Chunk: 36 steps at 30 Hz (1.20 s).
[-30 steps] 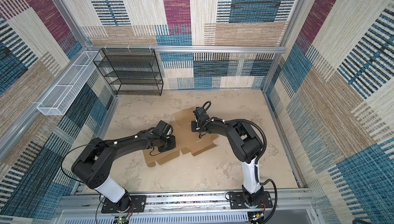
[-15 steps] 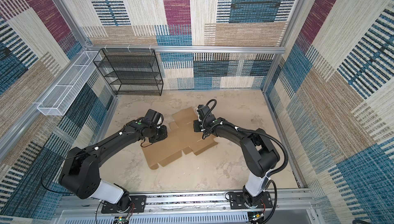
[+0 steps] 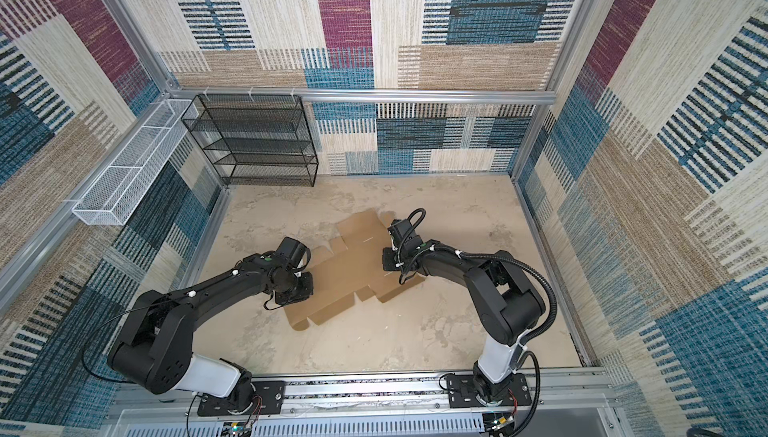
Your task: Fold the paper box
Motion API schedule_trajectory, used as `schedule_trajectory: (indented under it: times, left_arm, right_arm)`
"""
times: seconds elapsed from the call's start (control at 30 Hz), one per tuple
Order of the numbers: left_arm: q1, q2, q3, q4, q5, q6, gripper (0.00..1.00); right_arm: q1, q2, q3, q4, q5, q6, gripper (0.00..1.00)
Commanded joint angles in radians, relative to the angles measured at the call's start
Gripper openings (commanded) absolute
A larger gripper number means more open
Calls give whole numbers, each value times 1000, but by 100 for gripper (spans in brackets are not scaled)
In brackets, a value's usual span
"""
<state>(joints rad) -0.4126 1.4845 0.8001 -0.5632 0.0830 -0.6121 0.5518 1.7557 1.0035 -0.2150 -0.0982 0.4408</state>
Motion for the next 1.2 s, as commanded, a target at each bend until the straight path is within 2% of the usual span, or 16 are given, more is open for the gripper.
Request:
schedule_trajectory:
  times: [0.0, 0.13, 0.23, 0.6, 0.77, 1.0, 1.07, 1.17]
  left_arm:
    - [-2, -1, -27, 53, 1, -33, 0]
    - [-25, -10, -76, 82, 9, -66, 0]
    - [-74, -5, -107, 95, 5, -106, 0]
    - [-362, 41, -89, 188, 34, -317, 0]
    - [-473, 69, -16, 200, 64, -344, 0]
    - [-512, 67, 47, 226, 105, -335, 0]
    - [-512, 38, 67, 193, 81, -312, 0]
    - [-501, -17, 119, 75, -14, -257, 0]
  right_arm:
    - [-9, 32, 22, 45, -10, 3, 18]
    - [-20, 96, 66, 58, -22, -3, 18]
    - [-29, 150, 110, 62, -32, -9, 17]
    - [-32, 314, 245, 66, -88, -99, 17]
    - [-32, 351, 317, 55, -110, -133, 17]
    - [-32, 364, 387, 45, -126, -147, 17]
    - [-30, 345, 397, 34, -124, -142, 20]
    - [-25, 279, 370, 40, -112, -125, 21]
